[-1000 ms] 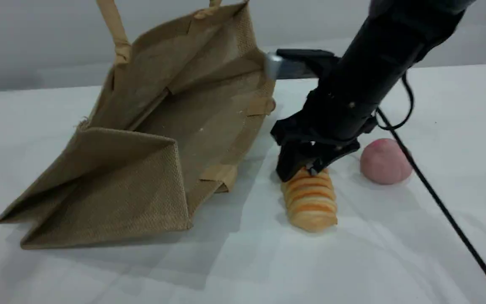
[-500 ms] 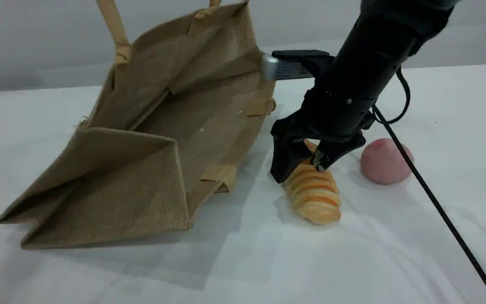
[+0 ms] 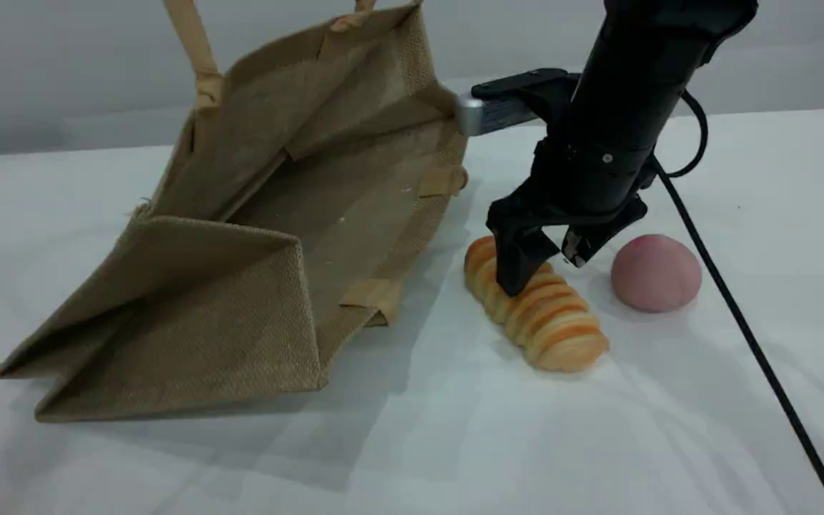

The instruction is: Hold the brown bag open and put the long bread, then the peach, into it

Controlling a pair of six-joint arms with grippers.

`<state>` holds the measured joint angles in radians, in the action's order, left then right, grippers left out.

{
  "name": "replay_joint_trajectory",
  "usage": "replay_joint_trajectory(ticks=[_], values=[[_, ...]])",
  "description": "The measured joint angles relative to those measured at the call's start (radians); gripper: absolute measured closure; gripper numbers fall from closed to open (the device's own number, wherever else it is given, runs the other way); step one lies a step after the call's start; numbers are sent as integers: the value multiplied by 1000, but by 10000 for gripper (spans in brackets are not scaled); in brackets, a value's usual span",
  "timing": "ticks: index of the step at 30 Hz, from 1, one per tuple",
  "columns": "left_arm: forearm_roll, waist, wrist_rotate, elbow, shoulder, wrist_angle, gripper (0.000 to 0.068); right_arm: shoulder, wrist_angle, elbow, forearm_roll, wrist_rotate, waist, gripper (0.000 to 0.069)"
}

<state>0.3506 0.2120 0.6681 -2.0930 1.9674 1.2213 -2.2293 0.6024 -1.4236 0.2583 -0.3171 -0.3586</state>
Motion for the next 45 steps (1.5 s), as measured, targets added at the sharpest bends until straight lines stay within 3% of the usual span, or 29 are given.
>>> replay_joint_trajectory(ticks=[9,13,30,40,45], values=[[0,0,0,0,0,0,594,-20,4,0,35,0,0,120],[0,0,0,0,0,0,594,-20,14,0,38,-1,0,154],[20,0,0,0,0,0,594,-20,88,0,57,-1,0,609],[23,0,6,0,0,0,594,109,204,0,-32,69,37,620],[73,0,42,0,0,0,594,222,261,1,-49,120,71,627]])
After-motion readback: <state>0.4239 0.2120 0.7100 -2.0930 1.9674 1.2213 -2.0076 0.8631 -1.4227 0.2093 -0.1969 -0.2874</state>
